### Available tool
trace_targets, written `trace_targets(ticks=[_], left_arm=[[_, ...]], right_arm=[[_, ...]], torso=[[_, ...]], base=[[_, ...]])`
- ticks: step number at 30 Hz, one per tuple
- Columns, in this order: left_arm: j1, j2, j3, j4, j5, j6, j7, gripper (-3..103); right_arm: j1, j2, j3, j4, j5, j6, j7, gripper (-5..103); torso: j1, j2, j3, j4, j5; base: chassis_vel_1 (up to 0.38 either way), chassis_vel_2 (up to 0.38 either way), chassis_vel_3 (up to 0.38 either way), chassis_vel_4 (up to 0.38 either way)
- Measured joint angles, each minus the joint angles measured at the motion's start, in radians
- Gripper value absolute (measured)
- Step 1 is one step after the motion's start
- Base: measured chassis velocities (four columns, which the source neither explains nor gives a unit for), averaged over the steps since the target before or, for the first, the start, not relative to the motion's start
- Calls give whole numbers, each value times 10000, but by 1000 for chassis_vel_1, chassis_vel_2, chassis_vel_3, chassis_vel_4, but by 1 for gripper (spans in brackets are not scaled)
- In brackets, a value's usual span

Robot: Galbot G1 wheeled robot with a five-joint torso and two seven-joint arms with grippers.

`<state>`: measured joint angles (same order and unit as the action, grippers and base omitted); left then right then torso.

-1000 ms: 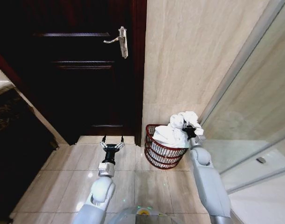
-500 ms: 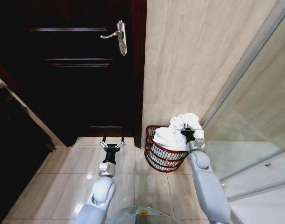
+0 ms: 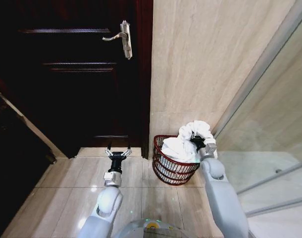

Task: Discard the used towel into the hamper.

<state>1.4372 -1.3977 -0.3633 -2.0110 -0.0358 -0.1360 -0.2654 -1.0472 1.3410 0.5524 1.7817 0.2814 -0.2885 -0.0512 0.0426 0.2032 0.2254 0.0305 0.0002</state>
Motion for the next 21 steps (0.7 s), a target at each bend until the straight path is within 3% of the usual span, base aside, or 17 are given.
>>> trace_targets(ticks=[2,4,7,8,10,11,14,15,17,19,21], left_arm=[[-43,30,32,0,-70,4,-3,100],[-54,37,43,0,-102,4,-22,100],[-77,93,51,-1,-242,22,-90,100],[-77,93,51,-1,-242,22,-90,100],[-93,113,50,-2,-358,90,-116,100],[-93,113,50,-2,-358,90,-116,100],[-169,87,51,16,-522,245,-174,100],[-169,87,51,16,-522,245,-174,100],[-181,60,42,34,-612,351,-211,100],[-177,60,28,34,-664,381,-231,100],[-158,60,-59,38,-724,385,-287,100]], right_arm=[[-58,-46,-15,259,28,-689,4,28],[-95,-77,-19,378,52,-1001,-6,28],[-119,-238,-55,755,263,-2369,-77,44],[-119,-238,-55,755,263,-2369,-77,44],[29,-453,-89,897,709,-3294,-42,56],[29,-453,-89,897,709,-3294,-42,56],[212,-930,-120,1109,2174,-4339,124,72],[212,-930,-120,1109,2174,-4339,124,72],[216,-1169,-227,1229,2834,-4512,170,83],[199,-1242,-301,1303,2989,-4493,199,83],[127,-1360,-498,1514,3123,-4054,321,93]], torso=[[3,11,8,1,-1],[5,14,10,1,-1],[8,25,17,0,-2],[8,25,17,0,-2],[9,30,21,1,-2],[9,30,21,1,-2],[12,39,28,0,-2],[12,39,28,0,-2],[13,42,31,-1,-2],[14,44,32,-2,0],[16,48,35,-1,0]], base=[[0,0,0,0],[0,0,0,0],[0,0,0,0],[0,0,0,0],[0,0,0,0],[0,0,0,0],[0,0,0,0],[0,0,0,0],[0,0,0,0],[0,0,0,0],[0,0,0,0]])
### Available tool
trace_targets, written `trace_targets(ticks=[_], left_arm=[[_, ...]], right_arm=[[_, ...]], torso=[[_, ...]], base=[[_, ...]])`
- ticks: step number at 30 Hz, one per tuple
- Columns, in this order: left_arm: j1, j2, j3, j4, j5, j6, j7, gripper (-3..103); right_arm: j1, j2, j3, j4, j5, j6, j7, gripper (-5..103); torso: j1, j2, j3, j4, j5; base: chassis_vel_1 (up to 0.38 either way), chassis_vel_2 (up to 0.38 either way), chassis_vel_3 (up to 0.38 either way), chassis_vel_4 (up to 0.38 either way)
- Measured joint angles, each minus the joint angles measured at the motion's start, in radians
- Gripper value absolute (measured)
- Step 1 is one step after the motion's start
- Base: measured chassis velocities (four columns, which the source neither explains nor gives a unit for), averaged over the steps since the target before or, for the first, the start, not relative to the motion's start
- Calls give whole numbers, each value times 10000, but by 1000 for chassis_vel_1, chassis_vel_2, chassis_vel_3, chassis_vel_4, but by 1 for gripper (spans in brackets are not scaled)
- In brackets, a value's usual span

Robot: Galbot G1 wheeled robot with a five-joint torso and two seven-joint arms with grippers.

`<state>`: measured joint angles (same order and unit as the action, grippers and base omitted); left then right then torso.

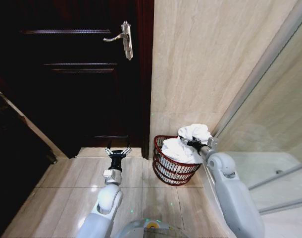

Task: Discard the used towel into the hamper.

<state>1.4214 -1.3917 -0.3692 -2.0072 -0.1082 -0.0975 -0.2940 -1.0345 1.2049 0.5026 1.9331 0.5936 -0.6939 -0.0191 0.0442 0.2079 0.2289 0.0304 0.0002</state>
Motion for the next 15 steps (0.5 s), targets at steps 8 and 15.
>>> trace_targets(ticks=[8,15], left_arm=[[158,109,-285,-179,-50,-93,-27,100],[150,110,-212,-143,-146,-94,-62,100]], right_arm=[[-544,73,105,1179,-40,581,584,100],[-953,-103,388,2130,-267,1252,690,100]], torso=[[2,8,4,1,-2],[2,12,8,-1,-2]], base=[[0,0,0,0],[0,0,0,0]])
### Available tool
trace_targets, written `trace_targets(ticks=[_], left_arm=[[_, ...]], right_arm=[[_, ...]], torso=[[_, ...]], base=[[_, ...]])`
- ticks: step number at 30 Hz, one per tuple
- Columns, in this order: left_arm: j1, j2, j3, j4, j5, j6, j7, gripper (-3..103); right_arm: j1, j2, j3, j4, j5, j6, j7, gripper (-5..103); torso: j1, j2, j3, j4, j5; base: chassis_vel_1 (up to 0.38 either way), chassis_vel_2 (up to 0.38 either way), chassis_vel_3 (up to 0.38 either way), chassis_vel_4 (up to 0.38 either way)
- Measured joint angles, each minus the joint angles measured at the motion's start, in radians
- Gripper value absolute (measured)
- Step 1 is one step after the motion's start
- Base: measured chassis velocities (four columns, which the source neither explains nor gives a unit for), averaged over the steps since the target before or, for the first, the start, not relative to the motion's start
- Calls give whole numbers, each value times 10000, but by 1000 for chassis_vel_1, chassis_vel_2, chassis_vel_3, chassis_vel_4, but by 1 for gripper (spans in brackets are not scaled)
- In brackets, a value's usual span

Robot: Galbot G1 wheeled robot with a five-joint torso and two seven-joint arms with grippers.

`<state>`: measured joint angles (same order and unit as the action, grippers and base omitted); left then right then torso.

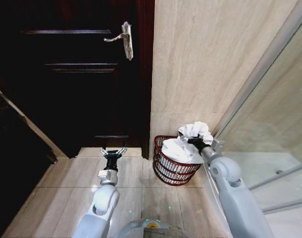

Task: Discard the used towel into the hamper.

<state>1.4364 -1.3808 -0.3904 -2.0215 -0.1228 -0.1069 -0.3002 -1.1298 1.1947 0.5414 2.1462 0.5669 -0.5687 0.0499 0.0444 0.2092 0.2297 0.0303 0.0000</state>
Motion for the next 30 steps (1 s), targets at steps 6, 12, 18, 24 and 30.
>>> trace_targets(ticks=[6,12,18,24,30], left_arm=[[-200,9,301,210,12,77,-7,100],[-265,-32,396,355,62,92,-19,100],[-245,-43,298,314,61,148,-54,100],[-81,-14,118,149,43,150,-67,100],[-27,154,-127,96,-70,134,-68,100]], right_arm=[[-346,-42,174,702,-118,385,-3,100],[-89,-272,189,576,-189,425,-119,100],[-7,-294,271,-487,-610,1037,-137,96],[182,-334,370,-1132,-737,1078,-133,75],[-226,-532,895,-1286,-745,1019,-126,58]], torso=[[1,3,2,-2,1],[1,7,3,1,-3],[3,6,6,-1,2],[3,8,6,2,1],[3,8,7,0,0]], base=[[0,0,0,0],[0,0,0,0],[0,0,0,0],[0,0,0,0],[0,0,0,0]])
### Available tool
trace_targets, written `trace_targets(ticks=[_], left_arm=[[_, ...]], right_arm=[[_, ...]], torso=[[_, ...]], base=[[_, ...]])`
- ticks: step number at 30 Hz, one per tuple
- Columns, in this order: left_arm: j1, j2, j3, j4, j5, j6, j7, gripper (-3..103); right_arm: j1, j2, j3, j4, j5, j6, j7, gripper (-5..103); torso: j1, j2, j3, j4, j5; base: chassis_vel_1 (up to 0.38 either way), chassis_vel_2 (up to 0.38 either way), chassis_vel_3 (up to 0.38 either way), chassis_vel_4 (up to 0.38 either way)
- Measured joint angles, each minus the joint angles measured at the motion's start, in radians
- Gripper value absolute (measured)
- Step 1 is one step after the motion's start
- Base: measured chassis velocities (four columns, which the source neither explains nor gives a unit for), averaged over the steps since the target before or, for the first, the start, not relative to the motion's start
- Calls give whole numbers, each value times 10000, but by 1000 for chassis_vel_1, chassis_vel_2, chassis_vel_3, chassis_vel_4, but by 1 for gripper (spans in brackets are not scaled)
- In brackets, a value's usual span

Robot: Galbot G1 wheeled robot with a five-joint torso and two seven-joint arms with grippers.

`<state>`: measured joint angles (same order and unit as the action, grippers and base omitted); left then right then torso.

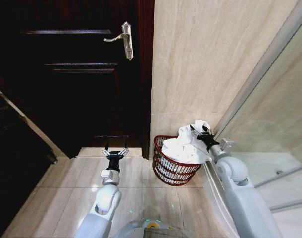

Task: Discard the used towel into the hamper.

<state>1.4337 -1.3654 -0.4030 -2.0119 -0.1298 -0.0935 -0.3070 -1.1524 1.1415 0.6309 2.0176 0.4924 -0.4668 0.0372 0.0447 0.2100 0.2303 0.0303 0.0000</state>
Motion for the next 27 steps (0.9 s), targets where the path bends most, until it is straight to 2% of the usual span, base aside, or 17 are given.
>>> trace_targets(ticks=[2,3,6,7,9,11,15,21,24,27], left_arm=[[2,60,-53,-28,-79,18,0,100],[2,60,-53,-28,-79,18,0,100],[16,100,-58,-47,-166,81,3,100],[16,100,-58,-47,-166,81,3,100],[18,103,-7,18,-168,74,13,100],[7,94,28,78,-157,56,16,100],[-152,63,220,255,-144,30,21,100],[-279,81,272,339,-155,41,22,100],[-278,80,277,392,-153,41,23,100],[-259,41,289,430,-133,35,26,100]], right_arm=[[-295,-46,279,58,-18,-5,6,47],[-295,-46,279,58,-18,-5,6,47],[-574,-170,745,155,-209,168,100,32],[-574,-170,745,155,-209,168,100,32],[-533,-315,838,208,-134,495,90,21],[-418,-368,785,209,-81,660,55,21],[469,-398,-22,203,79,1145,-251,3],[1724,-451,-1134,196,231,1302,-370,2],[2475,-525,-1730,197,557,1313,-274,2],[3625,-613,-2675,271,1316,1295,-15,2]], torso=[[0,0,0,-2,1],[0,0,0,-2,1],[0,1,0,-2,1],[0,1,0,-2,1],[0,2,0,-3,0],[0,2,1,-4,-1],[1,2,2,1,0],[1,2,3,-1,0],[2,2,3,1,-1],[1,2,3,2,-2]], base=[[0,0,0,0],[0,0,0,0],[0,0,0,0],[0,0,0,0],[0,0,0,0],[0,0,0,0],[0,0,0,0],[0,0,0,0],[0,0,0,0],[0,0,0,0]])
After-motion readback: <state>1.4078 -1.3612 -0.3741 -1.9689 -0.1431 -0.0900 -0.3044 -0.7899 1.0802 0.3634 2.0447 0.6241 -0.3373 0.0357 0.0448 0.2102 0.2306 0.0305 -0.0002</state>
